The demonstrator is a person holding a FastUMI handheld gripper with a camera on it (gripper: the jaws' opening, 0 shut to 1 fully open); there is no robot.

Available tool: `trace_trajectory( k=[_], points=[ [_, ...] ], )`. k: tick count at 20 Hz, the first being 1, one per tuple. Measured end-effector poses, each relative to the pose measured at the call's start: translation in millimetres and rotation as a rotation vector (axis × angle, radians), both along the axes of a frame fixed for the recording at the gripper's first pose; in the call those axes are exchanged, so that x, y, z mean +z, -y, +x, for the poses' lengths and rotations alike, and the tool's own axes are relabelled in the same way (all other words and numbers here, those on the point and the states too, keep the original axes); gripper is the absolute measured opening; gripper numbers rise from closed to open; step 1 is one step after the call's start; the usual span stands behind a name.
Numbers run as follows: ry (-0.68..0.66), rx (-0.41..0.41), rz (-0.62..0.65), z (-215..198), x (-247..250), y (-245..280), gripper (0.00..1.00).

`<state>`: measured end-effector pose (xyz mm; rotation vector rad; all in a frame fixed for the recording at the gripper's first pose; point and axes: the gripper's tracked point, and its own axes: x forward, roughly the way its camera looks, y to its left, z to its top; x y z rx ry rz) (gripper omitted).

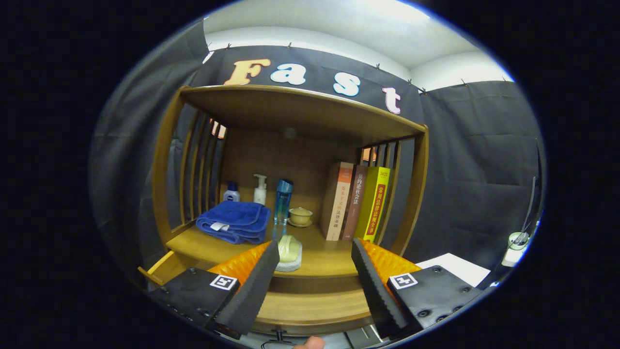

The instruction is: Pull open the drawer, take out the items inside it, and place them on the countertop above the cabinet.

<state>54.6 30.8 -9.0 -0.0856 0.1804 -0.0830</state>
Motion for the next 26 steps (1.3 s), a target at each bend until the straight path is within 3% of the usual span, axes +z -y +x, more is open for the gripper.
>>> trace_trajectory(
  k=[4, 17, 26],
  points=[
    [0.055, 0.037, 0.047, -25.5, -9.1, -17.2, 0.98],
    [0.022, 0.019, 0.113, -112.2, -102.9, -6.7, 0.98],
    [-0.063, 0.044, 0.118, -119.3, -156.6, -14.7, 0.98]
  ],
)
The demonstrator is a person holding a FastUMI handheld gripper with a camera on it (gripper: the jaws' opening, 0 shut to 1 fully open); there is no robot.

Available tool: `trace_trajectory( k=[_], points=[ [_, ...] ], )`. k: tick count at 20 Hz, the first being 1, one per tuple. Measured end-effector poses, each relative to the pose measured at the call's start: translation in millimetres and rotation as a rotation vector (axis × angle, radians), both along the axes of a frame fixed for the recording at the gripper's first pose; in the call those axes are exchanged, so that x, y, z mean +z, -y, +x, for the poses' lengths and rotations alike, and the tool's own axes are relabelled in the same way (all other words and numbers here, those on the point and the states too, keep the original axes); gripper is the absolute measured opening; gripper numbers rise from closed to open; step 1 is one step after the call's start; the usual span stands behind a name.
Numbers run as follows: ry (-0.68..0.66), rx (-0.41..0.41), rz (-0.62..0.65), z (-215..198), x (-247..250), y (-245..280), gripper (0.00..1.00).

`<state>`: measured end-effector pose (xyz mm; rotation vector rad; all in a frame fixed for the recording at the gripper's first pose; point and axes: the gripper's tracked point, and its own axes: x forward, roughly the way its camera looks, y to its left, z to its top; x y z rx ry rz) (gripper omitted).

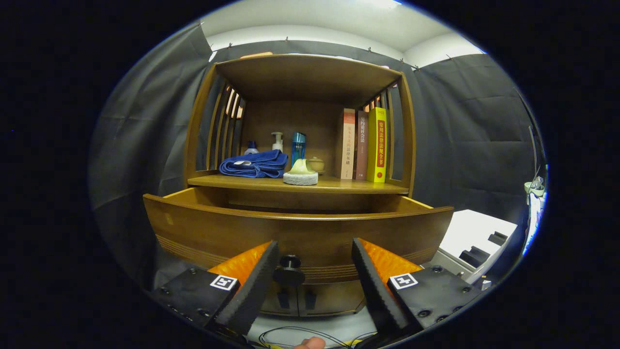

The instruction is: Pull open the drawer, take out the items inside it, and place them on the countertop above the cabinet.

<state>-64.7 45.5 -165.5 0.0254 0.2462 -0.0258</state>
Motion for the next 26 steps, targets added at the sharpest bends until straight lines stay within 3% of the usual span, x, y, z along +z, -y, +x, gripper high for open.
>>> trace_trajectory(
  k=[16, 26],
  points=[
    [-0.052, 0.066, -0.025, 22.5, -29.4, -20.1, 0.94],
    [-0.066, 0.044, 0.106, 26.3, -34.0, -16.6, 0.96]
  ],
)
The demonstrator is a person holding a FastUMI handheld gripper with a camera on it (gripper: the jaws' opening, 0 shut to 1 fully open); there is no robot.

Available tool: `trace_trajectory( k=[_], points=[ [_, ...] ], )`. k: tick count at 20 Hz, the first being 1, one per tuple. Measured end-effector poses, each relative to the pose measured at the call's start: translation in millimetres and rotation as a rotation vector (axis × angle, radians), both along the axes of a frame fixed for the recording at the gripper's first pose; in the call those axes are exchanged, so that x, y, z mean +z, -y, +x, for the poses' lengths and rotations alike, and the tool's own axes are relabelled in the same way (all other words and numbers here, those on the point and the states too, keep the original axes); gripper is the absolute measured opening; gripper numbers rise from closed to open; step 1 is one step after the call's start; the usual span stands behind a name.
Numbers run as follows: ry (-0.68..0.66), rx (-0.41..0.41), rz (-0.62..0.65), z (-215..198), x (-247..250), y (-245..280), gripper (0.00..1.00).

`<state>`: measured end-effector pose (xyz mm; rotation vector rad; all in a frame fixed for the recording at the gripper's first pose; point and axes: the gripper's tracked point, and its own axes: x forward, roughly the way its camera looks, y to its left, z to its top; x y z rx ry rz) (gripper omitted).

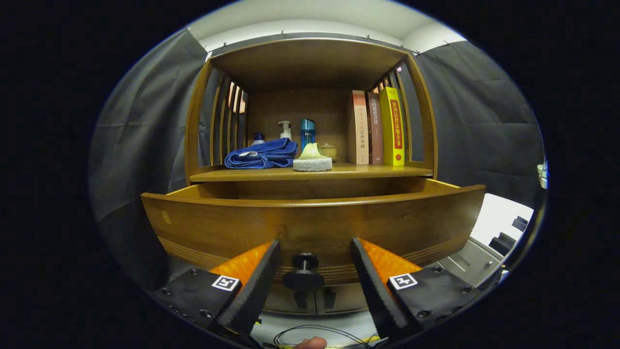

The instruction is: Pull open the drawer, take out the items inside it, and place them on the countertop above the cabinet.

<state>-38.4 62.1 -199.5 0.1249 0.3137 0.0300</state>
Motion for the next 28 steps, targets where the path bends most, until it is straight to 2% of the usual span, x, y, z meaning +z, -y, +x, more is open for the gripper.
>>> trace_trajectory(
  k=[14, 28],
  points=[
    [-0.076, 0.043, -0.076, 73.8, -24.6, -2.1, 0.98],
    [-0.078, 0.04, -0.054, 118.2, -37.9, -5.3, 0.98]
  ],
)
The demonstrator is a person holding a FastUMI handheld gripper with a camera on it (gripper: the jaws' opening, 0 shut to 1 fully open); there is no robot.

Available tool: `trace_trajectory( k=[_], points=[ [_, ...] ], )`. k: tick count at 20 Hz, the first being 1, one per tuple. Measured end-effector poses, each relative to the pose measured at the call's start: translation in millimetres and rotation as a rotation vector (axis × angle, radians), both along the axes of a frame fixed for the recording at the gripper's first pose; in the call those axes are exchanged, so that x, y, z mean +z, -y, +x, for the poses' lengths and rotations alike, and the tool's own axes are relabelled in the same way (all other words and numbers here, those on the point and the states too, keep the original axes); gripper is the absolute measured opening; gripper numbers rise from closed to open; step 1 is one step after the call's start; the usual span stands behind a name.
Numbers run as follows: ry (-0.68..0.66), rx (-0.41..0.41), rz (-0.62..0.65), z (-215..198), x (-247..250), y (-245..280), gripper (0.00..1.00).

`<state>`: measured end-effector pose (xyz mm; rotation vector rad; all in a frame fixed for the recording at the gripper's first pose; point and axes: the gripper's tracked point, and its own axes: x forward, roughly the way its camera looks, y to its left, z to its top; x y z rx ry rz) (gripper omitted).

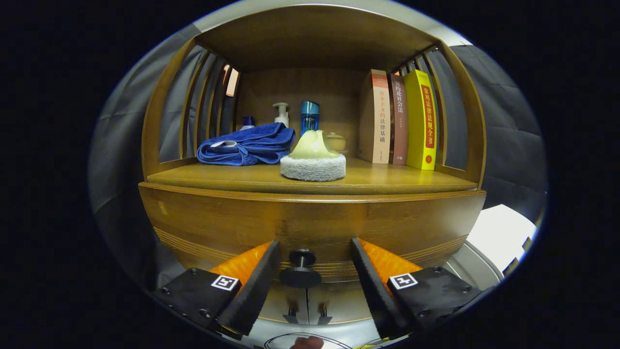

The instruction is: Pull open the drawer, take out the items inside it, and place them on the countertop above the cabinet.

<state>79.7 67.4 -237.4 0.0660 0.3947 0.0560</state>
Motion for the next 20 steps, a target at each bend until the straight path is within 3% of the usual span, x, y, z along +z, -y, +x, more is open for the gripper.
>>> trace_trajectory(
  k=[8, 14, 20],
  points=[
    [0.017, -0.021, 0.043, -0.2, 5.0, 8.4, 0.98],
    [0.081, -0.085, 0.0, -6.0, 65.8, 29.6, 0.98],
    [0.179, -0.078, -0.079, -30.2, 163.2, 30.3, 0.98]
  ],
)
